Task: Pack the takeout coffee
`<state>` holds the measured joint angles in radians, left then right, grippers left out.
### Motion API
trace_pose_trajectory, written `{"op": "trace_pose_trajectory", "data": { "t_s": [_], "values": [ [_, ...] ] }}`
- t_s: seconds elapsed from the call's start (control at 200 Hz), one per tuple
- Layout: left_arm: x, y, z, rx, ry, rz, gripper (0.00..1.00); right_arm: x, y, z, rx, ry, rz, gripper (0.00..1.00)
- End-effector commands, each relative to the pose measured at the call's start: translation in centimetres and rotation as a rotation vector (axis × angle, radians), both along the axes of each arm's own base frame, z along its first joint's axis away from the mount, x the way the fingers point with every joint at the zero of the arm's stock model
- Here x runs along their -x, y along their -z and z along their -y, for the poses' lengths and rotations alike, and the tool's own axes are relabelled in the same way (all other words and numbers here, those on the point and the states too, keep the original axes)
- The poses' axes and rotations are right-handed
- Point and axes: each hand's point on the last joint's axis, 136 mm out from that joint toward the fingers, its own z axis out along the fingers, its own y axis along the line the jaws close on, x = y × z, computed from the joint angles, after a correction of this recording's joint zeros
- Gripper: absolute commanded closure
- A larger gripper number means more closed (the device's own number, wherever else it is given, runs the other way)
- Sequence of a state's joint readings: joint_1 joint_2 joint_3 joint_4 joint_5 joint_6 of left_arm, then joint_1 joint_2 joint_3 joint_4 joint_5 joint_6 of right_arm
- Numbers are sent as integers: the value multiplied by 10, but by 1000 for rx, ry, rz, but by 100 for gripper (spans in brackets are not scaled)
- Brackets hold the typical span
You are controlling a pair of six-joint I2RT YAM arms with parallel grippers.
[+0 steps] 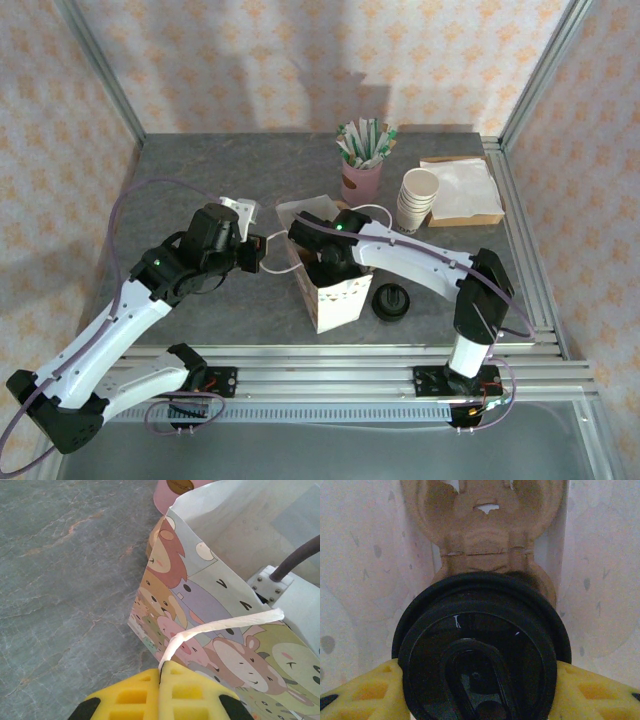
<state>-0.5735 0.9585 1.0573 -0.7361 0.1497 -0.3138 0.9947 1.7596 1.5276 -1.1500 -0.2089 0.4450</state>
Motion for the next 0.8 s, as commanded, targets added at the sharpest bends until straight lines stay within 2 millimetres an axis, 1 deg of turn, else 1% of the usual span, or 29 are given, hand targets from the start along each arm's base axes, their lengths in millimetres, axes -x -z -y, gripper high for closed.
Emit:
{"op": "trace_pose_trajectory", "data": {
  "t_s": [0.0, 0.225, 0.35, 0.545, 0.681, 0.796],
  "values": [
    [-3, 1, -5, -16, -22, 3, 98, 37, 62, 6, 130, -53, -172, 48],
    [-4, 2, -4, -17, -23, 1, 98, 49, 81, 11, 156, -49, -222, 48],
    [-4, 1, -4, -16, -24, 4, 98, 56, 87, -2, 67, -38, -259, 48],
    [-5, 1, -3, -10, -22, 1, 98, 62, 100, -1, 73, -27, -291, 48],
    [-5, 2, -2, -11, -21, -1, 98, 61, 108, 10, 133, -20, -280, 48],
    [-5, 1, -1, -4, -21, -2, 98, 62, 116, 24, 204, -18, -281, 48]
  ]
}}
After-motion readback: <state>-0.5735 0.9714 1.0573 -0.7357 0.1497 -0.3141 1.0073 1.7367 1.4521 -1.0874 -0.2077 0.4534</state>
